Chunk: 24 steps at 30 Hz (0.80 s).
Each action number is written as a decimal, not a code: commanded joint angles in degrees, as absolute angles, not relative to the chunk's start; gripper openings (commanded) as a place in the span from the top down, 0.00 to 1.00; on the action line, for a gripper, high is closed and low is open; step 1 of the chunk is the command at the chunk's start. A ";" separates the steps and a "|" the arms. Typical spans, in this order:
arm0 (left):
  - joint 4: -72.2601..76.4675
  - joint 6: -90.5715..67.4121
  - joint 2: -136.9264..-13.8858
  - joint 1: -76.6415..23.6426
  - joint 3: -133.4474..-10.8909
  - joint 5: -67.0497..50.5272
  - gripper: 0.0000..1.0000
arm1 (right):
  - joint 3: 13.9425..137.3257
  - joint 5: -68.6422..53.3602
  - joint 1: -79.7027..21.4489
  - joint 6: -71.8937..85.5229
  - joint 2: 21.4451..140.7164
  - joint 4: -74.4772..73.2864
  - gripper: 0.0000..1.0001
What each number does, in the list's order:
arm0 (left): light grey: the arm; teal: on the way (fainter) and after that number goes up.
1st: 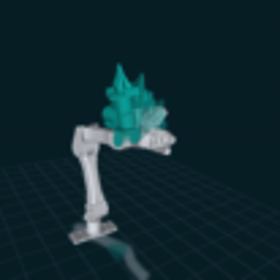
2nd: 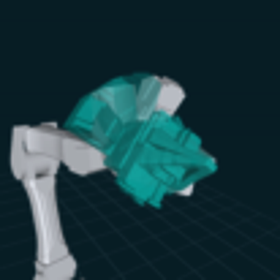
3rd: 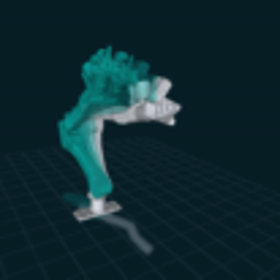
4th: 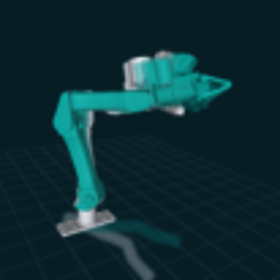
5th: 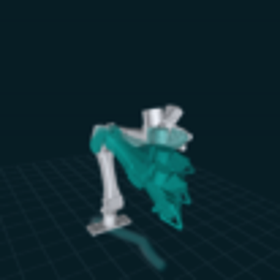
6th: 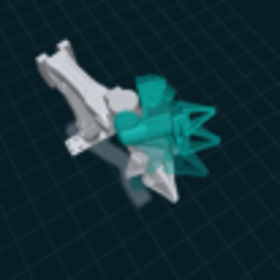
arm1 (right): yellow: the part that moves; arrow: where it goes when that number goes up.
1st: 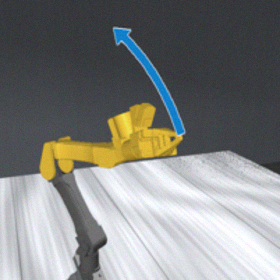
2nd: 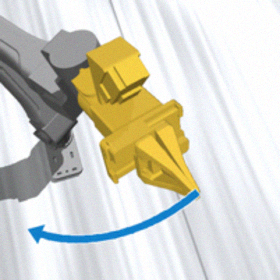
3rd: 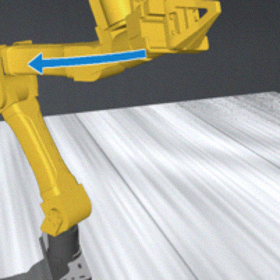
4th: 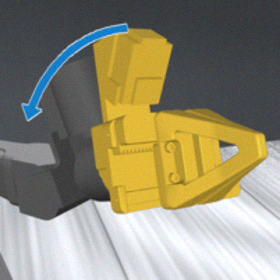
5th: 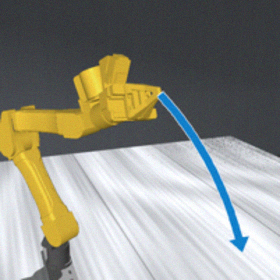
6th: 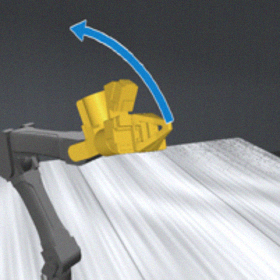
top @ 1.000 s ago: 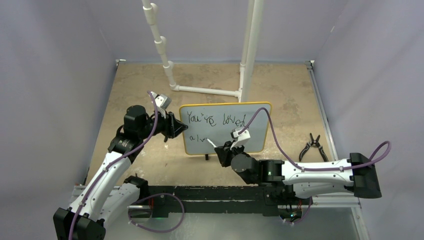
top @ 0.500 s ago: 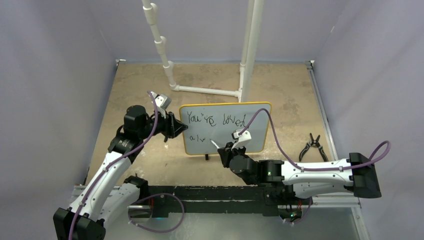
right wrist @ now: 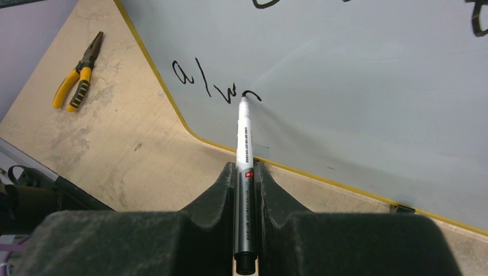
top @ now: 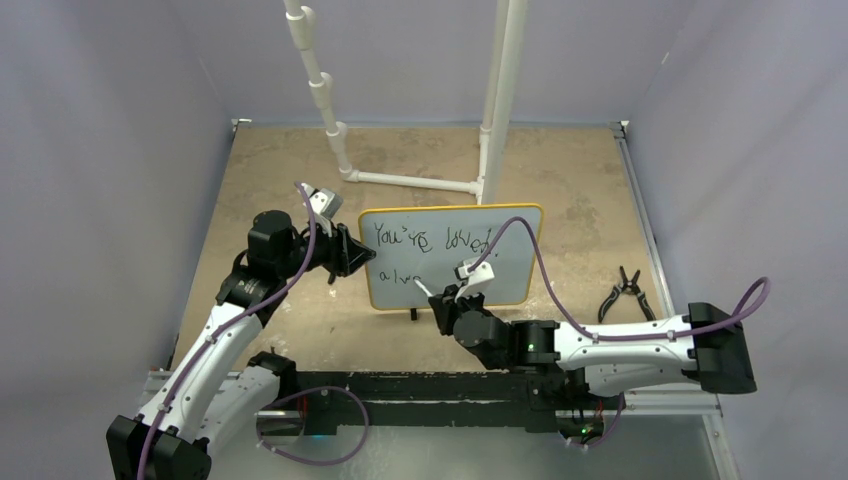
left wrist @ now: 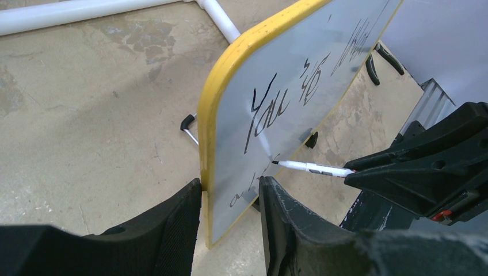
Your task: Write a sentence on the whiteboard
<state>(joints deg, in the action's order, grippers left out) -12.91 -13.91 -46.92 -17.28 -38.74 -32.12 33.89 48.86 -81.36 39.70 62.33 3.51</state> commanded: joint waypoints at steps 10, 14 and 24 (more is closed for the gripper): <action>-11.51 -13.27 -46.55 -17.75 -39.02 -32.92 0.60 | 35.65 50.68 -81.27 44.29 62.40 -0.88 1.00; -11.56 -13.27 -46.63 -17.75 -39.03 -32.81 0.60 | 36.24 52.15 -81.21 44.22 62.20 -1.92 1.00; -11.65 -13.22 -46.67 -17.75 -39.05 -32.74 0.60 | 37.11 54.71 -81.22 40.38 60.01 0.77 1.00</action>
<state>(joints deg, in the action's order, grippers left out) -12.91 -13.91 -46.92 -17.32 -38.74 -32.08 34.81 49.95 -81.45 42.35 61.23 -0.58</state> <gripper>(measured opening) 0.401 0.142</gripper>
